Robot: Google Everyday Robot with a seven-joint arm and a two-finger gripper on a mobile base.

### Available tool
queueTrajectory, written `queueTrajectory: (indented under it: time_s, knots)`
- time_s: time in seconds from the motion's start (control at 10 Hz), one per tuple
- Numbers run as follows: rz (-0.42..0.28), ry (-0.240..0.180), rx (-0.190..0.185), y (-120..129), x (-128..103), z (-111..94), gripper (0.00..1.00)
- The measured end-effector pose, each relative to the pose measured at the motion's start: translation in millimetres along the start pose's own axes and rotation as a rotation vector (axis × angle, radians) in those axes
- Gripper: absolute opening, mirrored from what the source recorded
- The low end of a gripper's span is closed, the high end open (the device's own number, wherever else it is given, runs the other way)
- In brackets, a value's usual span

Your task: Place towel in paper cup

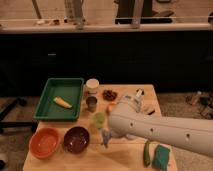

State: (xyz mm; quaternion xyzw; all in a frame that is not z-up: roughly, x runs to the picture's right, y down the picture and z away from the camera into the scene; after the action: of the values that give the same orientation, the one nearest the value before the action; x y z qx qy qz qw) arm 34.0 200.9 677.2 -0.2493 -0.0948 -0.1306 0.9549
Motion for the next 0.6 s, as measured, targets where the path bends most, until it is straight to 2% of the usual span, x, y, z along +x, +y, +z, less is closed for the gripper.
queueTrajectory:
  time_s: [0.2, 0.6]
  knots:
    - [-0.006, -0.022, 0.007, -27.5, -1.2, 6.0, 0.00]
    - [-0.010, -0.048, 0.021, -57.6, -1.0, 8.5, 0.00]
